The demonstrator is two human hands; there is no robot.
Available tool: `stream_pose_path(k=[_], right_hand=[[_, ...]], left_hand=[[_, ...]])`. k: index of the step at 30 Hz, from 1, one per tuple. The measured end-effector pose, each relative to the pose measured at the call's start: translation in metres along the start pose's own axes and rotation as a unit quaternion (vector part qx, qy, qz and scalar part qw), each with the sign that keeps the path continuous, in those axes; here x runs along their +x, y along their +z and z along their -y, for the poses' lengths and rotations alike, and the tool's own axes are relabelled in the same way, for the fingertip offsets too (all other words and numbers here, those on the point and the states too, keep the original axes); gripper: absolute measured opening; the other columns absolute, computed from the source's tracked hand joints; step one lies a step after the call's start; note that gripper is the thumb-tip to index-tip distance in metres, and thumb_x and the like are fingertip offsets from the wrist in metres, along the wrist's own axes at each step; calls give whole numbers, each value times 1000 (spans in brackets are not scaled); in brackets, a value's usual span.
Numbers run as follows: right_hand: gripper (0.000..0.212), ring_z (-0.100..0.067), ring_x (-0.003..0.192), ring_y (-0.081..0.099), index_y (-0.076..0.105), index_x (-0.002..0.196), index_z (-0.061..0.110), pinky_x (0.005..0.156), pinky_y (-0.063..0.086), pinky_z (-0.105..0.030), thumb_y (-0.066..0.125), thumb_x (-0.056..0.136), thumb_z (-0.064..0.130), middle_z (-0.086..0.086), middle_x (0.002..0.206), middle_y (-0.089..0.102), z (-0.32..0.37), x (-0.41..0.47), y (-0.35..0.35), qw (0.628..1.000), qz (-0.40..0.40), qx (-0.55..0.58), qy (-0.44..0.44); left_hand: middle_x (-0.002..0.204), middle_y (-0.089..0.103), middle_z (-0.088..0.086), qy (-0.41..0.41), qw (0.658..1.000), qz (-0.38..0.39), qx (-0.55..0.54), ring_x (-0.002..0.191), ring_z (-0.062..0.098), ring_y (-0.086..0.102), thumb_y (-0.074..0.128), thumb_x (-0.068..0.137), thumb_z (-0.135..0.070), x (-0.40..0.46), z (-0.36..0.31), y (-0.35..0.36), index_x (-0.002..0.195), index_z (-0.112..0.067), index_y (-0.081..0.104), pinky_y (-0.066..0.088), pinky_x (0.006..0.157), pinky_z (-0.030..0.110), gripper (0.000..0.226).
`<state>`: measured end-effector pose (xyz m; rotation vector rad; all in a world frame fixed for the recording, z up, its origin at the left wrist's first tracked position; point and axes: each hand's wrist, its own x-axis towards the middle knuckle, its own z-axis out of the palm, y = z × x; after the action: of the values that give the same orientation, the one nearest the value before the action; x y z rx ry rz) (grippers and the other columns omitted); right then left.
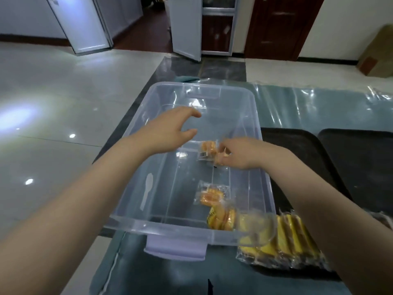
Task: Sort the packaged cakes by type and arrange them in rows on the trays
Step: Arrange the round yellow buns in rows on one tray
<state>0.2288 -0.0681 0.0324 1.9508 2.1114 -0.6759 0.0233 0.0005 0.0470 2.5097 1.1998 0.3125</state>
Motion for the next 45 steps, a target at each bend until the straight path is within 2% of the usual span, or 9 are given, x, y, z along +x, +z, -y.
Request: stream_pose_path(k=[5, 8, 12, 15, 24, 28, 36, 41, 45], right_hand=[[46, -25, 104, 52, 52, 136, 14, 91, 46, -38, 57, 96, 37, -7, 132, 55, 17, 41, 20, 976, 147, -158, 31], [38, -26, 95, 51, 60, 125, 18, 82, 45, -37, 62, 94, 39, -4, 111, 55, 21, 52, 33, 954, 205, -212, 44], [24, -22, 78, 62, 63, 97, 14, 83, 56, -40, 63, 94, 37, -4, 91, 63, 17, 60, 50, 951, 258, -165, 47], [34, -26, 88, 72, 65, 118, 8, 90, 58, -44, 68, 92, 29, -11, 106, 69, 14, 59, 60, 945, 311, -78, 68], [57, -23, 93, 71, 45, 146, 15, 89, 57, -41, 66, 94, 22, -12, 126, 63, 15, 60, 62, 944, 310, -79, 75], [54, -20, 85, 70, 50, 142, 16, 84, 58, -37, 68, 92, 25, -5, 102, 67, 15, 61, 63, 947, 289, -121, 67], [54, -16, 66, 53, 50, 142, 15, 74, 49, -32, 67, 93, 29, -9, 127, 61, 20, 61, 69, 937, 294, -184, 33], [54, -25, 93, 59, 52, 139, 16, 82, 53, -36, 69, 90, 32, -8, 126, 59, 18, 64, 77, 936, 281, -210, 17], [40, -27, 98, 59, 57, 124, 18, 90, 53, -41, 62, 91, 40, -8, 116, 60, 17, 67, 81, 941, 276, -196, 15]], left_hand=[[152, 41, 2, -31, 995, 97, 16, 135, 20, 42, 54, 100, -26, 50, 9, 33, 145, -17, 43, 30, 105, 27, 47], [147, 48, 8, -47, 982, 183, 27, 132, 25, 46, 55, 98, -28, 68, 22, 74, 141, -14, 48, 35, 105, 30, 45], [141, 54, 10, -53, 960, 271, 52, 126, 28, 52, 59, 95, -22, 69, 37, 127, 137, -11, 51, 42, 102, 32, 45], [141, 54, 6, -61, 948, 306, 64, 126, 25, 52, 62, 94, -23, 65, 49, 149, 138, -14, 52, 41, 104, 30, 46], [136, 57, 4, -78, 945, 317, 15, 124, 22, 54, 65, 94, -28, 52, 68, 174, 134, -16, 56, 40, 107, 32, 43], [131, 61, 0, -61, 944, 324, 5, 120, 19, 57, 63, 95, -26, 52, 62, 180, 128, -19, 62, 43, 104, 30, 34], [124, 66, -1, -36, 943, 331, 12, 112, 19, 61, 63, 94, -22, 56, 54, 177, 119, -19, 67, 49, 100, 35, 25], [125, 65, 1, -22, 943, 332, 27, 111, 20, 61, 63, 94, -22, 55, 54, 176, 120, -18, 66, 50, 98, 35, 27], [124, 65, 1, -18, 943, 332, 30, 110, 20, 61, 63, 94, -22, 55, 53, 175, 119, -18, 66, 50, 97, 35, 26]])
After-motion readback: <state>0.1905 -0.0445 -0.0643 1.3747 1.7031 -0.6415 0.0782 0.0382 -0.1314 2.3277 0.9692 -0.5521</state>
